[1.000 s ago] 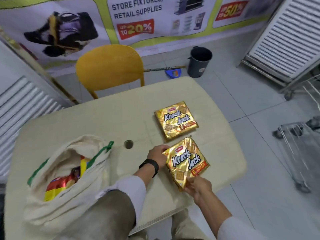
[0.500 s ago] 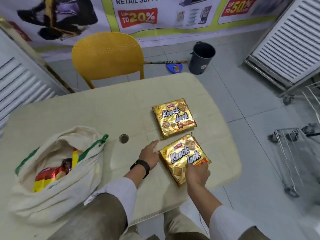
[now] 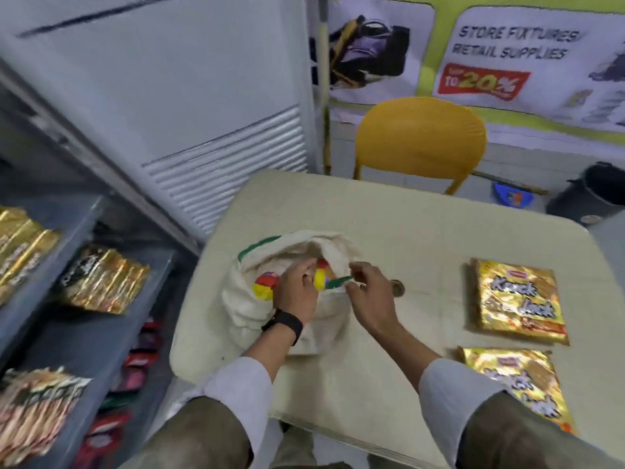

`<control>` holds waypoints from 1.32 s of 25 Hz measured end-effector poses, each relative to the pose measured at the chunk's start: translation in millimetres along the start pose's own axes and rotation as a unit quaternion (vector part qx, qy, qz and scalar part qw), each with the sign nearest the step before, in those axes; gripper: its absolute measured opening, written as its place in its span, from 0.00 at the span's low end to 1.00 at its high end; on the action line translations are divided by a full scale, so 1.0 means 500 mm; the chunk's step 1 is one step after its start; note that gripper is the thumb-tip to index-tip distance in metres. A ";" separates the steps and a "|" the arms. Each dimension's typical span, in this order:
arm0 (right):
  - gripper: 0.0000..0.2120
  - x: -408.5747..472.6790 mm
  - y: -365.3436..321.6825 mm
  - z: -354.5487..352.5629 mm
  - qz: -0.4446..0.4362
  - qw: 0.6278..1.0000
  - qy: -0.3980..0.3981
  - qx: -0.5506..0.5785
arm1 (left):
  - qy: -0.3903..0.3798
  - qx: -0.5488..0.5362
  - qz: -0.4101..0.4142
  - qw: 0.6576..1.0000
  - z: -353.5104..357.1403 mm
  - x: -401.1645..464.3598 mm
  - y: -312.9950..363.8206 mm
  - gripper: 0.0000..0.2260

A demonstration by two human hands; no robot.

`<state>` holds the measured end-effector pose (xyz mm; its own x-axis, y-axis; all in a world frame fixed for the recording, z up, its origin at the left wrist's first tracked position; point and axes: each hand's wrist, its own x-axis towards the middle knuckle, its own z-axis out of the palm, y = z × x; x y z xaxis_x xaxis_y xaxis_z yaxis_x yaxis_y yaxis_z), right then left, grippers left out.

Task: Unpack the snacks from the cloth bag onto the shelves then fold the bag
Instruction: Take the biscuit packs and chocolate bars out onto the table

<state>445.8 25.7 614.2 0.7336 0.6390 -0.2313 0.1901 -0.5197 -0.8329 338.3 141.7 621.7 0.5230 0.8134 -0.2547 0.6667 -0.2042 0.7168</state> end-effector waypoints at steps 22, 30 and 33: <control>0.24 0.168 -0.109 0.330 0.010 0.862 -0.324 -0.389 | -0.015 -0.271 -0.476 0.837 -0.166 0.016 -0.274 0.14; 0.22 0.147 -0.107 0.316 0.034 0.886 -0.282 -0.367 | 0.000 -0.450 -0.511 0.732 -0.134 -0.031 -0.256 0.11; 0.19 0.131 -0.114 0.295 0.079 0.911 -0.246 -0.321 | -0.028 -0.440 -0.502 0.744 -0.134 -0.030 -0.242 0.18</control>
<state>386.7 180.9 572.1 0.4339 0.6231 -0.6508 0.5656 -0.7506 -0.3416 214.3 190.9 582.3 0.0343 0.2850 -0.9579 0.1429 0.9472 0.2870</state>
